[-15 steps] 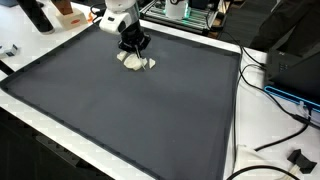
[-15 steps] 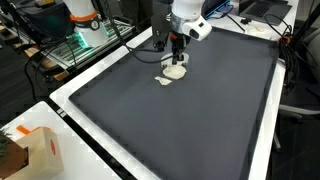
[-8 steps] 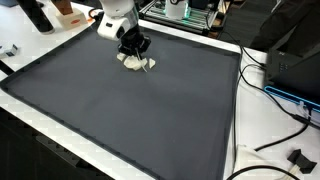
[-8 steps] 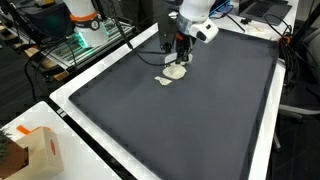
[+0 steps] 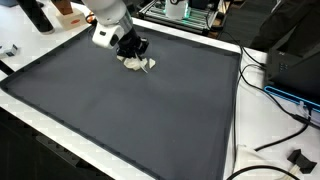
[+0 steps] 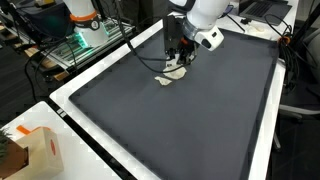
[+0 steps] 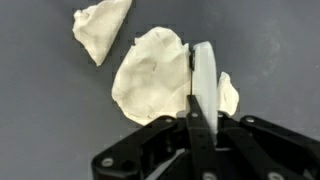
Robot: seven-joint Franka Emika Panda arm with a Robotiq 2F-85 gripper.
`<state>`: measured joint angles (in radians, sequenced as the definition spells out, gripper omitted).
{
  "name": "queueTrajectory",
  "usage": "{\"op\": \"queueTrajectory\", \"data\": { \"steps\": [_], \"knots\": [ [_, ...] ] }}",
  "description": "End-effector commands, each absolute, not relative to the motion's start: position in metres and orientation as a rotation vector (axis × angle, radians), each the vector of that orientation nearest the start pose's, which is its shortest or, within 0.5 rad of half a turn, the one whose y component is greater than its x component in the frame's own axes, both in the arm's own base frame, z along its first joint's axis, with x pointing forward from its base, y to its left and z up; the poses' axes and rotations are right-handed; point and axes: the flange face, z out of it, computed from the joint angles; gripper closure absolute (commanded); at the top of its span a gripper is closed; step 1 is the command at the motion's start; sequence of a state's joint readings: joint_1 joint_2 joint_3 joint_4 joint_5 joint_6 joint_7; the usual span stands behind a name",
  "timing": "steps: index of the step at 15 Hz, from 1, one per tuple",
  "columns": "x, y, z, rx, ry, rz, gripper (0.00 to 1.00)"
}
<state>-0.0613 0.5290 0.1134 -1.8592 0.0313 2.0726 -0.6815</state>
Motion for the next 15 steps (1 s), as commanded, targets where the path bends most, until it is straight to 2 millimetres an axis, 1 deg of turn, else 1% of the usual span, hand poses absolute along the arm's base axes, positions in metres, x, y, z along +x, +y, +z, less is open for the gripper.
{"op": "queueTrajectory", "data": {
  "steps": [1,6,9,11,15],
  "knots": [
    [0.588,0.041,0.143,-2.629,-0.981,0.519,0.99],
    [0.585,0.032,0.144,-2.557,-0.975,0.470,0.99],
    [0.582,0.024,0.156,-2.579,-0.890,0.447,0.99],
    [0.580,0.020,0.164,-2.624,-0.840,0.429,0.99],
    [0.574,0.020,0.183,-2.713,-0.795,0.377,0.99]
  ]
}}
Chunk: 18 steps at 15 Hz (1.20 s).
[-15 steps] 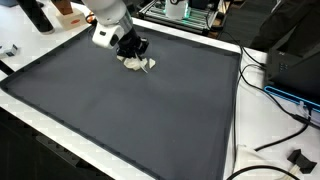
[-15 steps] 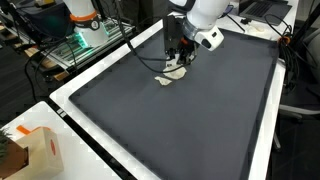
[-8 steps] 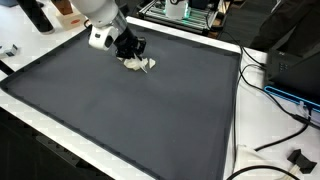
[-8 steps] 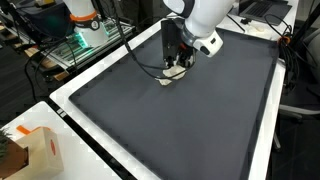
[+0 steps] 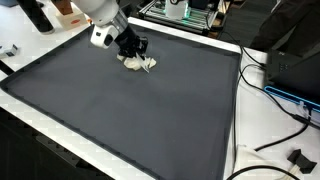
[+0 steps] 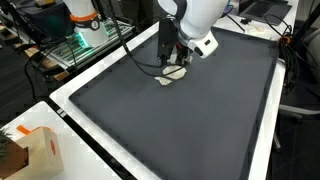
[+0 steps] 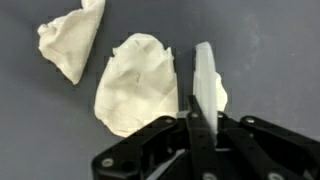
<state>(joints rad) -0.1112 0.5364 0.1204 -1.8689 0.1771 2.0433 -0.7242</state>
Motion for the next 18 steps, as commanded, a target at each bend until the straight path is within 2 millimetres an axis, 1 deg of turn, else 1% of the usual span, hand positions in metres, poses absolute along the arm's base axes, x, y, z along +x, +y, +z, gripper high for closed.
{"op": "queueTrajectory", "data": {
  "steps": [1,4,8,14,18],
  "knots": [
    [0.572,0.022,0.188,-2.735,-0.794,0.359,0.99],
    [0.565,0.027,0.201,-2.798,-0.775,0.311,0.99],
    [0.554,0.036,0.218,-2.874,-0.799,0.235,0.99],
    [0.534,0.049,0.237,-2.946,-0.836,0.180,0.99],
    [0.523,0.053,0.258,-2.993,-0.849,0.141,0.99]
  ]
}}
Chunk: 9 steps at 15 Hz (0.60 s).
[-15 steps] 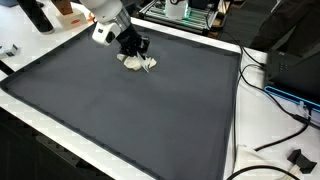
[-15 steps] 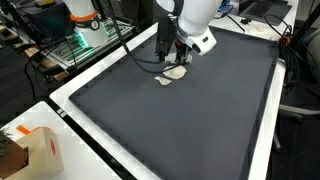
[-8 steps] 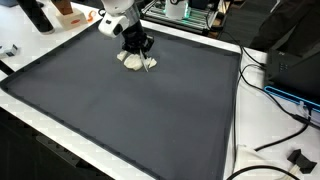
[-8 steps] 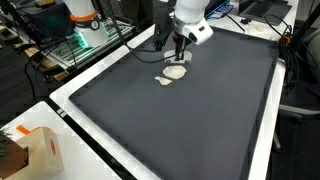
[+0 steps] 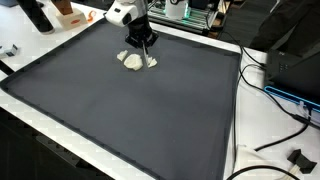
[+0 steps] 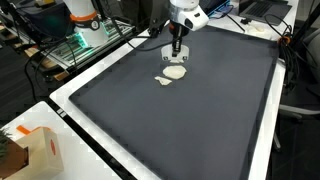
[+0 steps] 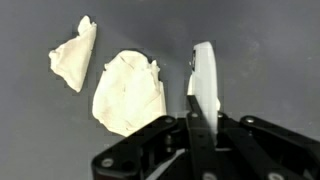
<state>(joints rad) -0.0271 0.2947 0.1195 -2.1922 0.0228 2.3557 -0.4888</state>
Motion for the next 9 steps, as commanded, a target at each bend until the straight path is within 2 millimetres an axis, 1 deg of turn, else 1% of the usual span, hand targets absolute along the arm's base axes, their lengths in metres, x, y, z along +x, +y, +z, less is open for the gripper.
{"op": "queueTrajectory", "data": {
  "steps": [1,4,9],
  "knots": [
    [0.521,0.054,0.264,-3.005,-0.851,0.130,0.99],
    [0.514,0.057,0.283,-3.033,-0.861,0.095,0.99],
    [0.505,0.056,0.318,-3.063,-0.844,0.018,0.99]
  ]
}}
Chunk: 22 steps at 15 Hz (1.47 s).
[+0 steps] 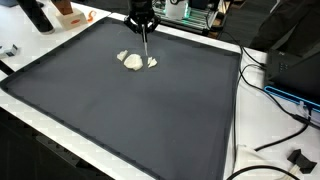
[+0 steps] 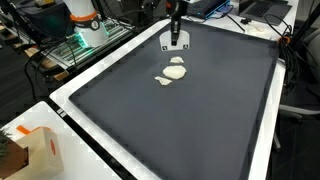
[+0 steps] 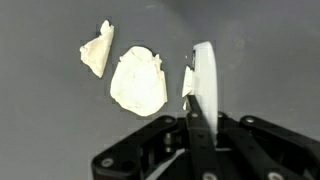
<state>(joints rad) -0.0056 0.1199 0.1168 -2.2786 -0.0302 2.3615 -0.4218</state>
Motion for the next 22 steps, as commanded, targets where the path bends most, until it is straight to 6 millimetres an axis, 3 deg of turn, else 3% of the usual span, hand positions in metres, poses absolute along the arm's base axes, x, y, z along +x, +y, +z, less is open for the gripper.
{"op": "queueTrajectory", "data": {
  "steps": [1,10,11,18,22],
  "knots": [
    [0.504,0.056,0.325,-3.070,-0.835,0.005,0.99],
    [0.500,0.054,0.372,-3.094,-0.795,-0.100,0.99],
    [0.510,0.054,0.367,-3.086,-0.800,-0.112,0.96],
    [0.509,0.055,0.372,-3.087,-0.802,-0.123,0.99],
    [0.512,0.052,0.369,-2.919,-0.895,-0.208,0.99]
  ]
}}
